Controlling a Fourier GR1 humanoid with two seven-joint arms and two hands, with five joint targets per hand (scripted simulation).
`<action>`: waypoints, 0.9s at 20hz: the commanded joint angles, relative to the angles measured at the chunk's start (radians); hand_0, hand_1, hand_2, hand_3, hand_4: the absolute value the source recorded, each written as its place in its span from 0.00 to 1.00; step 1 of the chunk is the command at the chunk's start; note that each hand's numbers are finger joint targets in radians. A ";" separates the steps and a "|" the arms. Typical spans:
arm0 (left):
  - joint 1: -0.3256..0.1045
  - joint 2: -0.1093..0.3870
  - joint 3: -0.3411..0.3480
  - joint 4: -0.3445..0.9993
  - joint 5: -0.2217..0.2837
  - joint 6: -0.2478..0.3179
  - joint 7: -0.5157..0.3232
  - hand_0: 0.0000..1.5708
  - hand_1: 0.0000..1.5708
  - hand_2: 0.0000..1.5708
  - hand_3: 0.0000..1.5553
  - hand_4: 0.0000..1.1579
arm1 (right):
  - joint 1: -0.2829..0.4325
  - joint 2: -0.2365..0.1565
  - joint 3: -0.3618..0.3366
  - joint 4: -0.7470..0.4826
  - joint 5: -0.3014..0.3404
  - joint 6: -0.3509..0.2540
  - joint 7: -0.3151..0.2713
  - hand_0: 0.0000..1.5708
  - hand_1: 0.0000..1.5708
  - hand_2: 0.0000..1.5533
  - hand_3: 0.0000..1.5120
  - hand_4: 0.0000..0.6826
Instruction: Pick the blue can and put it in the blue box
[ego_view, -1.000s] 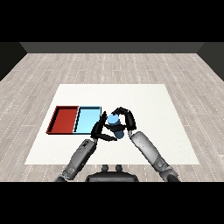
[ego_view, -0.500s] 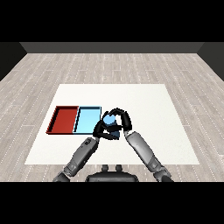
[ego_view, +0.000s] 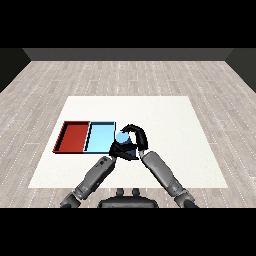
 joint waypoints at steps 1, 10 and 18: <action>-0.006 -0.005 -0.001 0.007 -0.023 0.030 0.023 0.00 0.00 0.00 0.00 0.32 | 0.018 0.006 -0.026 -0.032 -0.035 0.057 0.013 0.94 0.94 0.94 0.92 0.88; -0.090 -0.005 -0.052 0.075 0.246 0.134 -0.053 0.91 0.91 0.90 0.78 0.54 | 0.010 0.005 0.052 -0.014 -0.165 -0.039 -0.077 0.93 0.93 0.93 0.92 0.90; -0.084 -0.005 -0.073 0.153 0.264 0.113 -0.192 1.00 1.00 1.00 0.97 0.86 | 0.049 -0.006 -0.006 -0.101 -0.140 0.025 -0.035 0.91 0.91 0.93 0.92 0.89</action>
